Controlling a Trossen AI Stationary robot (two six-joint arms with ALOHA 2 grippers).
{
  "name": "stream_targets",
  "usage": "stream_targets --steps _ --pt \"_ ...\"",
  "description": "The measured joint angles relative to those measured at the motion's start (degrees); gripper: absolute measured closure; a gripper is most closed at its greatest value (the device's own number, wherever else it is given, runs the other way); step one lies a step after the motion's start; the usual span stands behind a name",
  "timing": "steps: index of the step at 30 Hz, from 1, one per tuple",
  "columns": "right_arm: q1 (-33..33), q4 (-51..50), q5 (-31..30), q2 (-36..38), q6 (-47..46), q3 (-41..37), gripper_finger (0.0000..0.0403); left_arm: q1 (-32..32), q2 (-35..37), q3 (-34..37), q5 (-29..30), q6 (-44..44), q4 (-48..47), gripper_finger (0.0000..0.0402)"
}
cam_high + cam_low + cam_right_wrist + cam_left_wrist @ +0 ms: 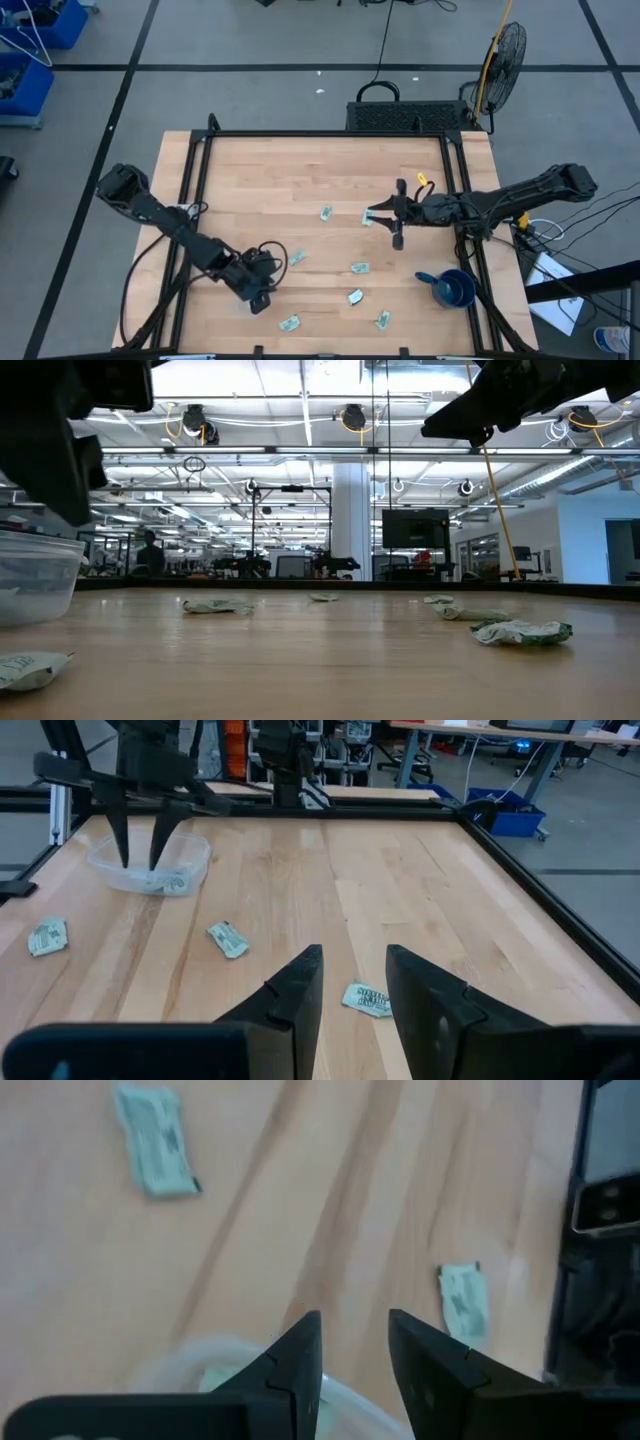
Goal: Pick and place Stevia / Truvia into bins
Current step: Put the stevia packet into the transparent container
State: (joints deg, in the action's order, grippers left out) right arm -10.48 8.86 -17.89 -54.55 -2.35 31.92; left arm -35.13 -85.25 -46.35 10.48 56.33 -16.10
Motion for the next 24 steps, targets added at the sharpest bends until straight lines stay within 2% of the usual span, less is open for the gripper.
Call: stream_targets --steps 11,14,17,24 --pt "2.4 3.7 0.0 -9.6 -0.6 0.6 0.0298 10.9 0.0 0.0 0.1 -15.1 -0.1 0.0277" --pt "4.5 -0.5 0.2 -12.7 -3.1 2.1 0.0298 14.0 0.0 0.0 1.8 -18.1 -0.1 0.0277" --pt "6.6 -9.0 0.1 -14.5 -5.8 4.2 0.0298 16.6 0.0 0.0 3.2 -19.9 0.0 0.0277" --pt "12.9 -20.2 0.1 -14.9 -17.0 4.4 0.0298 20.0 0.0 0.0 3.1 -20.7 -0.1 0.0277"
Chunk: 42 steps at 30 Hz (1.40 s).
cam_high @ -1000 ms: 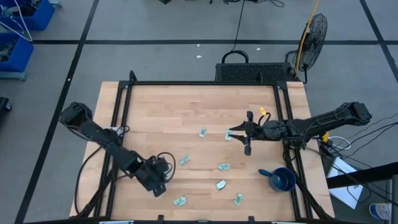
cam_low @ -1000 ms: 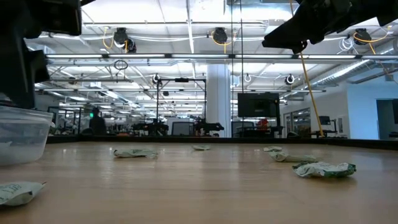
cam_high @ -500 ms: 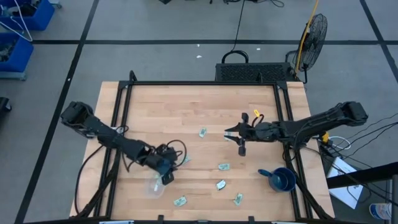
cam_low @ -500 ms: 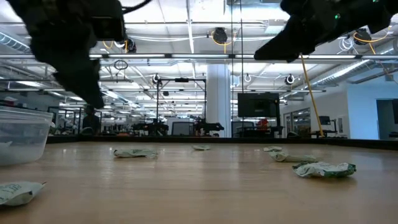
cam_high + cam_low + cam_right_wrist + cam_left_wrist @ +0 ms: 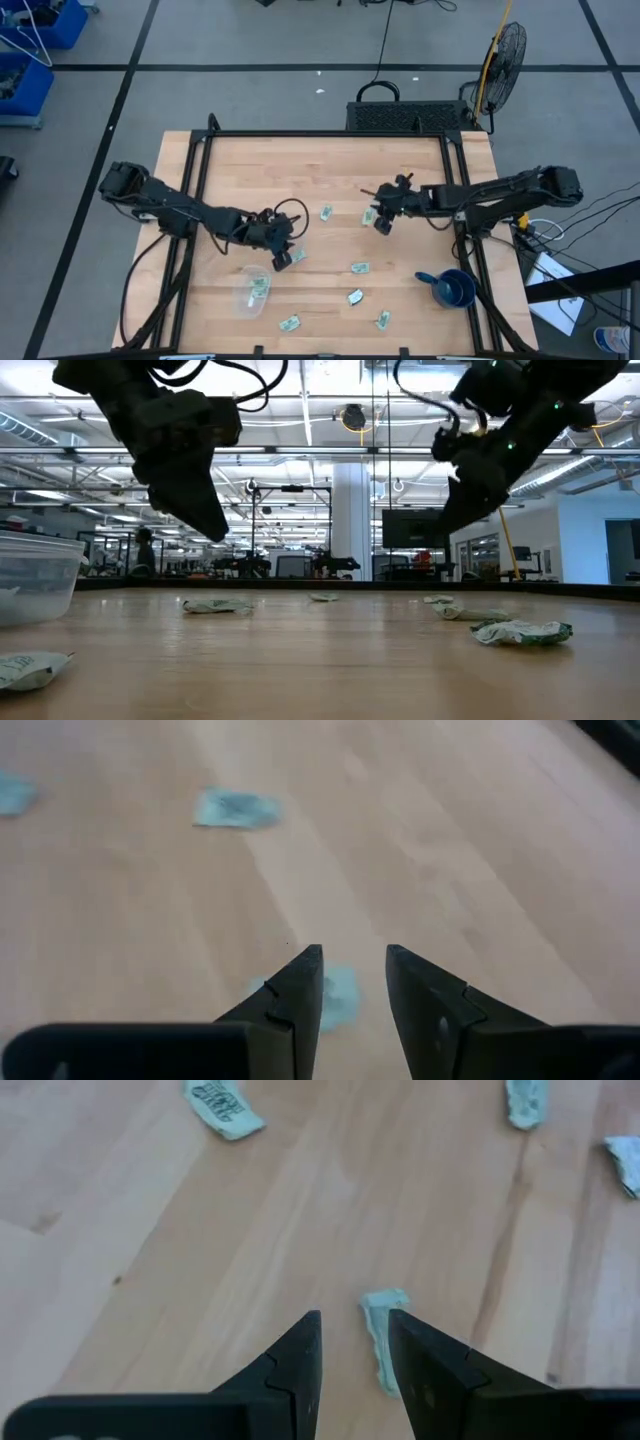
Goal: Pick and place Stevia / Truvia into bins
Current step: Put the stevia packet into the transparent container
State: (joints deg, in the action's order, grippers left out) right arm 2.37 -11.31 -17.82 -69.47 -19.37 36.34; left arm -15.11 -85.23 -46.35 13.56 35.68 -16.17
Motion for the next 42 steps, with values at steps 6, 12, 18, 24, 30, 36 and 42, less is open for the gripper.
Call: stream_targets --steps 6,12,18,24,30,36,42 --pt "5.2 0.7 4.3 -0.4 -3.2 -4.7 0.0298 0.5 0.0 0.0 0.0 0.0 0.0 0.0277" --pt "6.5 9.2 10.2 -3.3 -2.1 -7.1 0.0298 0.4 0.0 0.0 -0.1 0.0 0.0 0.0277" --pt "6.7 13.6 11.8 -9.6 0.4 -7.4 0.0298 0.4 0.0 0.0 -0.1 0.0 0.0 0.0277" --pt "7.1 14.5 11.7 -12.8 -0.4 -7.4 0.0298 0.4 0.0 0.0 -0.1 -1.1 -0.2 0.0277" --pt "7.1 14.5 11.6 -13.5 1.2 -7.3 0.0315 0.4 0.0 0.0 0.0 -3.8 -0.2 0.0277" --pt "7.1 16.3 11.8 -13.7 4.0 -7.4 0.0389 0.4 0.0 0.0 0.0 -3.9 -0.2 0.0277" --pt "6.8 22.0 14.6 -12.8 5.9 -7.5 0.0400 0.4 0.0 0.0 1.4 -3.7 1.2 0.0277"
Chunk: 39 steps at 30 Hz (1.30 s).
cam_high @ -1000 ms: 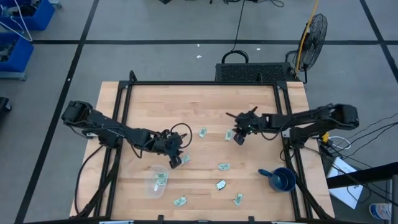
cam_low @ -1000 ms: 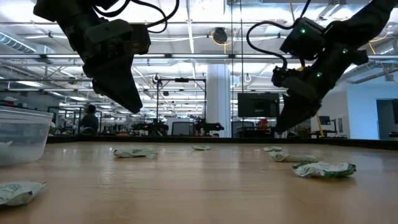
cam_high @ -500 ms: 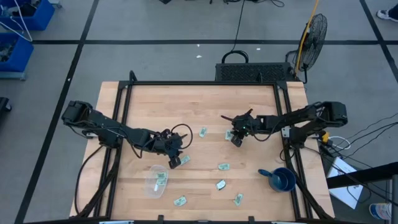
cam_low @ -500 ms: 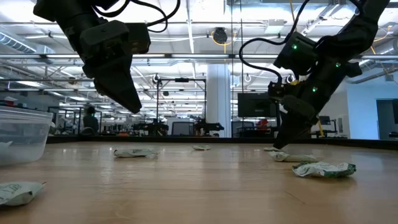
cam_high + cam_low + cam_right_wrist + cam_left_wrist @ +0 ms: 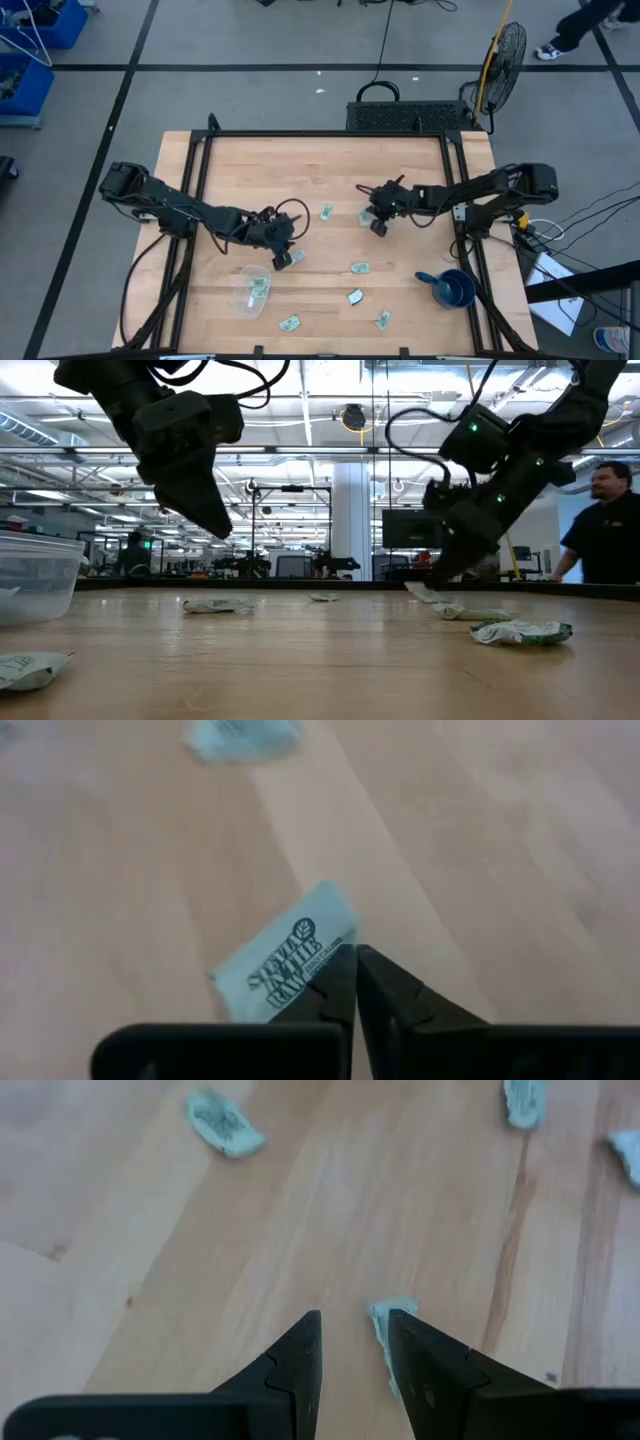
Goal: Pick and place Stevia / Truvia into bins
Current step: Put the stevia packet into the transparent container
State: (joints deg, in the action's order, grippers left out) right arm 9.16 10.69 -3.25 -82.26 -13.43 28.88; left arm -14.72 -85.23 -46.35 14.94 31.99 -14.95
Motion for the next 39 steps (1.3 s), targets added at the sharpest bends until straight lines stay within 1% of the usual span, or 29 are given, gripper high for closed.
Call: stream_targets --steps 3,7,10,14,17,20,24,27,29,31,33,35,39 --pt "-1.4 4.9 2.3 1.0 2.3 0.0 0.0401 0.0 0.0 0.0 2.2 0.7 3.5 0.0277" --pt "-4.4 13.2 2.1 1.2 6.2 0.1 0.0402 0.1 0.0 0.0 4.8 1.8 9.7 0.0277" --pt "-6.6 18.5 1.7 1.2 8.3 0.1 0.0402 0.1 0.0 0.0 4.9 1.4 14.3 0.0277" --pt "-9.5 24.9 -3.9 1.2 9.7 0.1 0.0402 0.1 0.0 0.0 5.8 0.1 18.8 0.0277" --pt "-11.5 29.1 -6.0 1.2 12.2 0.1 0.0402 0.4 0.0 0.0 7.7 1.6 21.5 0.0277" --pt "-13.1 31.7 -7.6 1.2 14.1 0.1 0.0402 1.1 0.0 0.0 7.8 4.8 24.1 0.0277" --pt "-14.2 34.4 -9.0 1.2 16.0 0.1 0.0403 2.2 -2.2 -0.1 7.5 4.6 28.3 0.0277" --pt "-14.2 34.5 -9.0 1.2 16.3 0.1 0.0403 2.9 -5.5 -0.1 5.7 4.2 35.6 0.0277" --pt "-14.2 34.5 -9.0 1.2 16.2 0.1 0.0403 3.2 -7.3 0.0 4.8 2.2 39.9 0.0277" --pt "-14.2 34.4 -9.0 1.2 16.2 0.1 0.0403 3.2 -8.9 0.0 4.6 0.6 45.7 0.0277" --pt "-14.2 34.3 -8.9 1.2 16.2 0.1 0.0403 3.4 -10.0 -0.1 4.5 -0.2 48.7 0.0277" --pt "-14.2 34.3 -9.0 1.2 16.2 0.1 0.0403 3.9 -10.9 -0.1 4.0 -0.2 50.1 0.0277" --pt "-14.2 34.3 -9.0 1.2 16.2 0.1 0.0403 5.3 -11.3 0.0 3.5 -0.1 49.1 0.0277"
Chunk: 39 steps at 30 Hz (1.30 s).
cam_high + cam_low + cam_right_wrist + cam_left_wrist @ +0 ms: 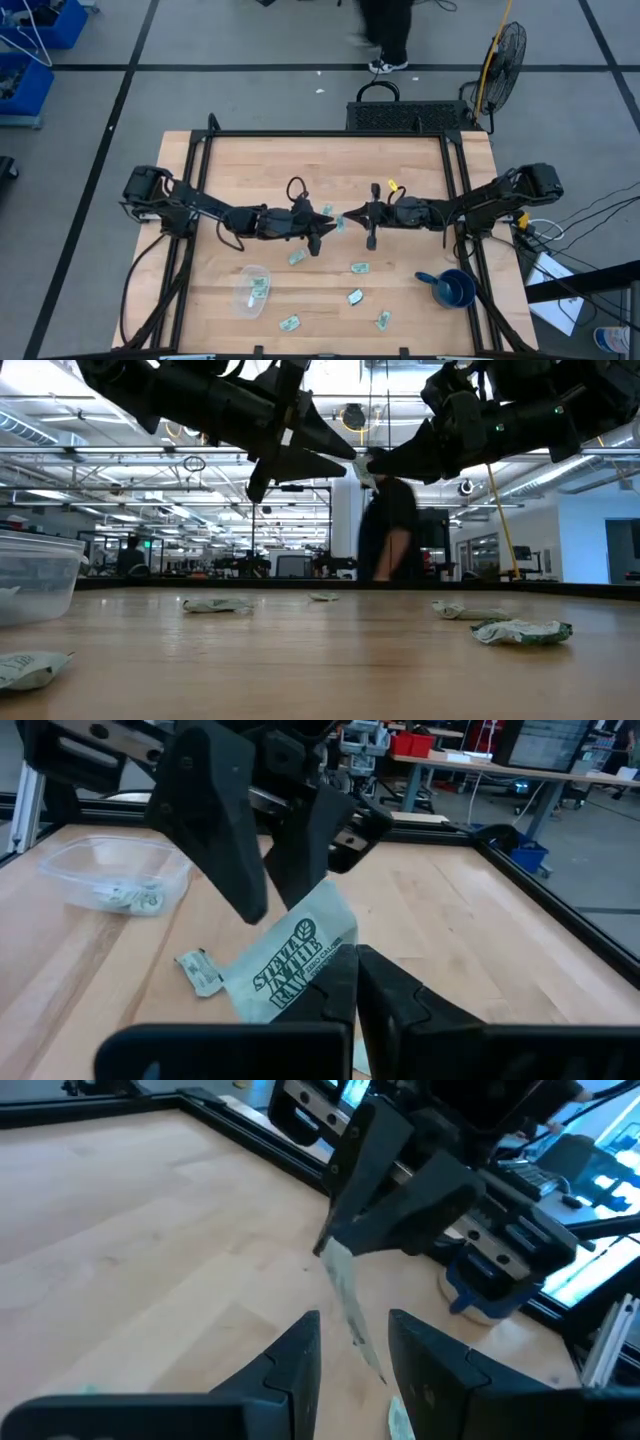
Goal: Pick and place Stevia / Truvia into bins
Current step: Put the stevia packet into the transparent container
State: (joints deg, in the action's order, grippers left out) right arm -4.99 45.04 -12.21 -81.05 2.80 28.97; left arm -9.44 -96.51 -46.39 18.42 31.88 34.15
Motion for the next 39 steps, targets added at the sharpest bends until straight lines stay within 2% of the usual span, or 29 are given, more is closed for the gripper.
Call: stream_targets --steps 9,25,29,34,39 --pt "0.0 0.2 0.0 0.0 0.0 0.0 0.0403 1.9 0.0 0.0 -2.9 -1.2 0.1 0.0277" --pt "0.0 3.0 0.2 0.0 0.1 0.0 0.0403 3.0 0.0 0.0 -3.3 -4.2 0.4 0.0280" --pt "0.0 4.0 0.2 0.0 0.1 0.0 0.0403 3.0 0.0 0.0 -3.5 -5.9 0.4 0.0311" --pt "0.0 4.1 0.3 0.0 0.1 0.0 0.0403 3.0 0.0 0.0 -3.5 -7.8 0.5 0.0386" --pt "0.0 4.0 0.3 0.0 1.0 0.0 0.0401 3.0 0.0 0.0 -3.5 -7.8 0.4 0.0396"
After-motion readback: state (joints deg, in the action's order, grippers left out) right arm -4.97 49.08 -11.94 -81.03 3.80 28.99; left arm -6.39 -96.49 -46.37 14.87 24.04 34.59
